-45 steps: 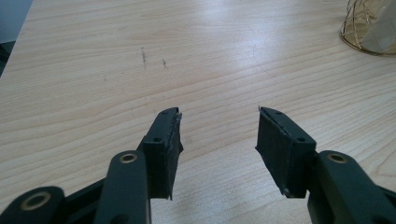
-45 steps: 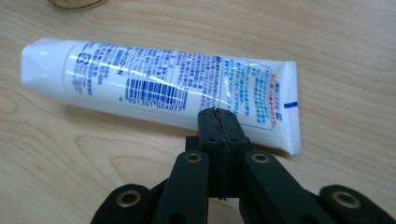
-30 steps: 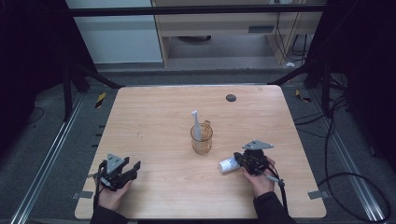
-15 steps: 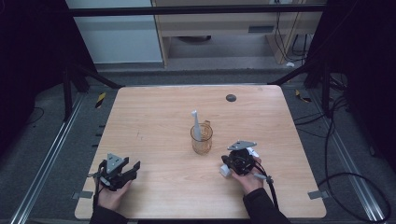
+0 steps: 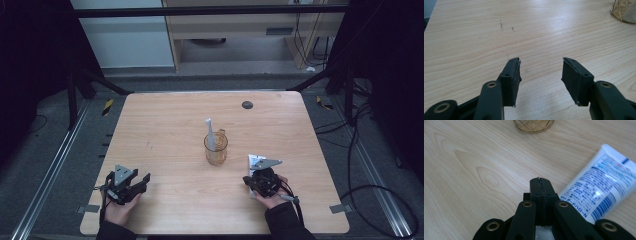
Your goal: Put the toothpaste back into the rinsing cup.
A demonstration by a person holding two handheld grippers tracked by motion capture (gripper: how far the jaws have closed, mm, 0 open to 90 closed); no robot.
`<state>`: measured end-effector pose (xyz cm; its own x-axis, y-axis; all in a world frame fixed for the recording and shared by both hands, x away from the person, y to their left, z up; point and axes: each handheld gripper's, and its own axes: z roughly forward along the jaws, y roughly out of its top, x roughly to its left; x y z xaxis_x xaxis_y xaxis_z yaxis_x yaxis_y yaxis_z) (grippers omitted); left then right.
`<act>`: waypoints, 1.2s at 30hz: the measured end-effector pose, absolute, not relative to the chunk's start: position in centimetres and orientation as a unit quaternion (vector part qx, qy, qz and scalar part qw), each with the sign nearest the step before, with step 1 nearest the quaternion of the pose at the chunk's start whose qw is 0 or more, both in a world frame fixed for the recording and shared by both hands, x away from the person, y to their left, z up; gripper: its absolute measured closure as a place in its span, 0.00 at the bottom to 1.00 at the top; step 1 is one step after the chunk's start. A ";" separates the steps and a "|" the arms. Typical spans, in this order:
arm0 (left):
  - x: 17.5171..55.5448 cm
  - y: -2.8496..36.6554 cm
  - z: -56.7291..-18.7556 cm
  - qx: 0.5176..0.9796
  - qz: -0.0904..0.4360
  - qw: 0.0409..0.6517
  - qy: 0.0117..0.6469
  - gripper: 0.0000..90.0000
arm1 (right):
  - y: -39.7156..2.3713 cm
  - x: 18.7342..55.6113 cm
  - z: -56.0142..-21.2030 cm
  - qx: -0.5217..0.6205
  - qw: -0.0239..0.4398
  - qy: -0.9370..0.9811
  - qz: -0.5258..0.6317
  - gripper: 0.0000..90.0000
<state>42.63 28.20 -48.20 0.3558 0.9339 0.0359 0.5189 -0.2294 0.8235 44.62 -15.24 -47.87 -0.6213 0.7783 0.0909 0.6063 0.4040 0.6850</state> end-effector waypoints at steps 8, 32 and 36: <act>42.6 28.1 -48.2 0.734 0.278 0.373 0.495 0.53 | -16.6 43.2 -48.2 0.424 0.117 0.832 0.339 1.00; 42.7 28.1 -48.3 0.738 0.271 0.371 0.495 0.50 | -18.5 42.0 -46.4 0.431 0.137 0.816 0.361 0.90; 42.8 28.1 -48.3 0.738 0.268 0.371 0.495 0.50 | -18.9 42.6 -45.6 0.442 0.158 0.806 0.361 0.81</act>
<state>42.75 28.08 -48.28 0.3655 0.9304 0.0285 0.5319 -0.2339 0.8139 42.56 -18.89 -45.62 -0.5595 0.8264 0.0635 0.5977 0.3492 0.7217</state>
